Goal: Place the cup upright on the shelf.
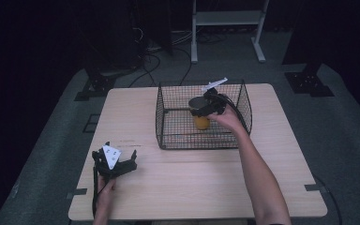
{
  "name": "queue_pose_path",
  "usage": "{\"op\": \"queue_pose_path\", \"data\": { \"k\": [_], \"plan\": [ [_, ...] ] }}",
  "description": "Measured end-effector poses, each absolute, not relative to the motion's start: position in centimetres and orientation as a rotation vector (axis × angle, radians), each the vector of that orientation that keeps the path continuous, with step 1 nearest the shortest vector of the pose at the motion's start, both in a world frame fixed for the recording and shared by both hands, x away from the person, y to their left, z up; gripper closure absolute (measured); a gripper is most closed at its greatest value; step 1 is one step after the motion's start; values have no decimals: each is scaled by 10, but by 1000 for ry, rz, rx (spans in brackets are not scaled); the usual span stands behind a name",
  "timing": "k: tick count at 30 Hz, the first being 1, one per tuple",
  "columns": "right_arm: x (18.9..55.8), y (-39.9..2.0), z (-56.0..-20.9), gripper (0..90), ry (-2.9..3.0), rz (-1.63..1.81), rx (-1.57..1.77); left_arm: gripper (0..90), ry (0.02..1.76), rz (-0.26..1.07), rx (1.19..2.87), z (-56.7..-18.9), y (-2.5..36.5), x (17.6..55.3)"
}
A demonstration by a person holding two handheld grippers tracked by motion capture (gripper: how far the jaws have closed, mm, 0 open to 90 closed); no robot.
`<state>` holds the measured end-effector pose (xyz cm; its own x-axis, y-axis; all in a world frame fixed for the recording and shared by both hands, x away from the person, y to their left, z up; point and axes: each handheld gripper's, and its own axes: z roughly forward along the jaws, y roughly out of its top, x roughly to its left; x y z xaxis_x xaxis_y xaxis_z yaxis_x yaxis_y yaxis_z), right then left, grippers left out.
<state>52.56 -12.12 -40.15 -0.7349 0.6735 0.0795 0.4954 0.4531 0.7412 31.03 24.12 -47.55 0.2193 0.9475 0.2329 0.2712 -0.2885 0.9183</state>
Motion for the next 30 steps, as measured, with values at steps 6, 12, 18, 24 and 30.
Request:
{"op": "queue_pose_path", "data": {
  "k": [6,12,18,24,30],
  "plan": [
    [525,-120,-402,97,2472,1134,989,0,1144,1101,1718,-476,241,310],
    [523,-119,-401,75,2475,1113,971,0,1141,1103,1720,-476,240,310],
    [520,-116,-401,28,2489,1092,959,0,1144,1102,1718,-476,241,310],
    [519,-116,-398,22,2471,1106,961,0,1143,1102,1718,-476,241,310],
    [517,-119,-391,22,2441,1147,960,0,1142,1104,1719,-476,240,310]
  ]
}}
